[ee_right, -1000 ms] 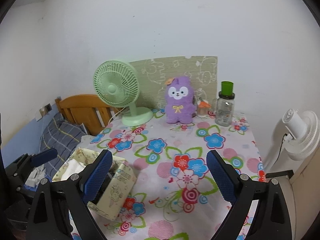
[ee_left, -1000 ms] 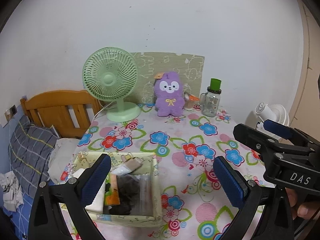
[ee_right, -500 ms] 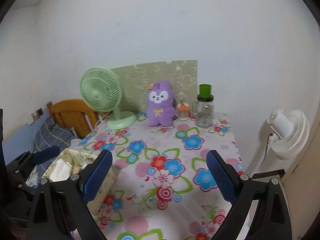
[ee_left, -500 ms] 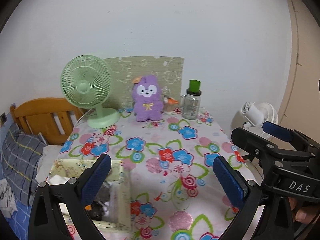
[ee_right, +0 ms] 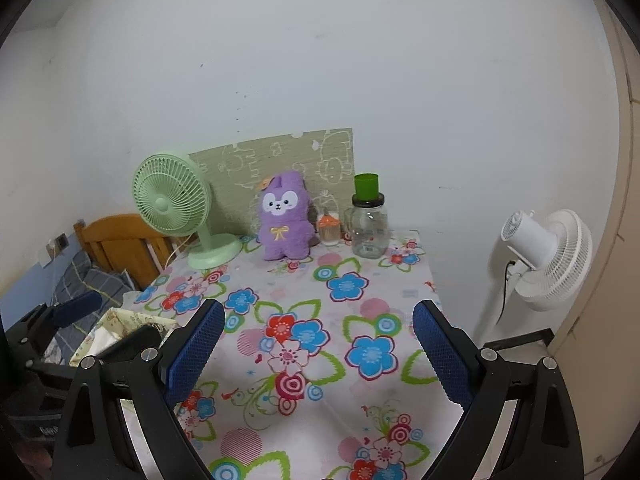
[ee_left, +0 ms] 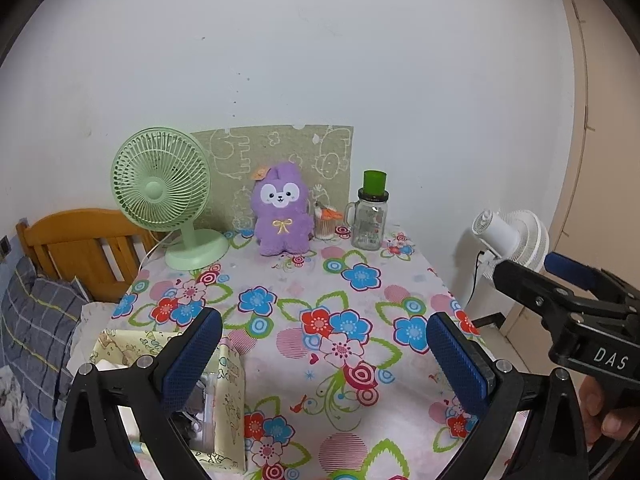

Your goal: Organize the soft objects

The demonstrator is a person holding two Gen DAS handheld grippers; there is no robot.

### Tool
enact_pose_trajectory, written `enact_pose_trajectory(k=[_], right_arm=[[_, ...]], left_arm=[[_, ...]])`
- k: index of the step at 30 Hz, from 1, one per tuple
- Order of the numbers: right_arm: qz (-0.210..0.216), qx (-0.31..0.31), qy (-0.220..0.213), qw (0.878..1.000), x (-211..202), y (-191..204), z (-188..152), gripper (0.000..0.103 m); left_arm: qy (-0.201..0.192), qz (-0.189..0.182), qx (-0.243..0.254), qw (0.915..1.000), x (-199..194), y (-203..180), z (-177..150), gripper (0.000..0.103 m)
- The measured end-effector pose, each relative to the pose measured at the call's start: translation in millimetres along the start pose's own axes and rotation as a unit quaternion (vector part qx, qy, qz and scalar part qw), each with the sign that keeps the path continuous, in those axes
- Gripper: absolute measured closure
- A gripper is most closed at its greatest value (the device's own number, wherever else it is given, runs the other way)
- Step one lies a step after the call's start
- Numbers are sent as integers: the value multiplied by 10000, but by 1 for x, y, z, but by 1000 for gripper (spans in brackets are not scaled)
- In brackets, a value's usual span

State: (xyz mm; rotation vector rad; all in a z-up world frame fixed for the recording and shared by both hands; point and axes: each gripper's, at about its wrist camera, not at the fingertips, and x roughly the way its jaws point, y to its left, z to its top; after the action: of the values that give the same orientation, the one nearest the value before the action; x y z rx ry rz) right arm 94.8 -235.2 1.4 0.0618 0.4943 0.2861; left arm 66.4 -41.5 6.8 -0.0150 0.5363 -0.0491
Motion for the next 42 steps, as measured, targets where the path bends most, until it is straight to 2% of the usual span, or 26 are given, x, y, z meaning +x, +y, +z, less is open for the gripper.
enact_pose_trajectory(k=[42], right_arm=[[14, -143, 25, 9999, -4, 7, -2, 6]], left_arm=[[-106, 14, -33, 9999, -10, 0, 1, 0]])
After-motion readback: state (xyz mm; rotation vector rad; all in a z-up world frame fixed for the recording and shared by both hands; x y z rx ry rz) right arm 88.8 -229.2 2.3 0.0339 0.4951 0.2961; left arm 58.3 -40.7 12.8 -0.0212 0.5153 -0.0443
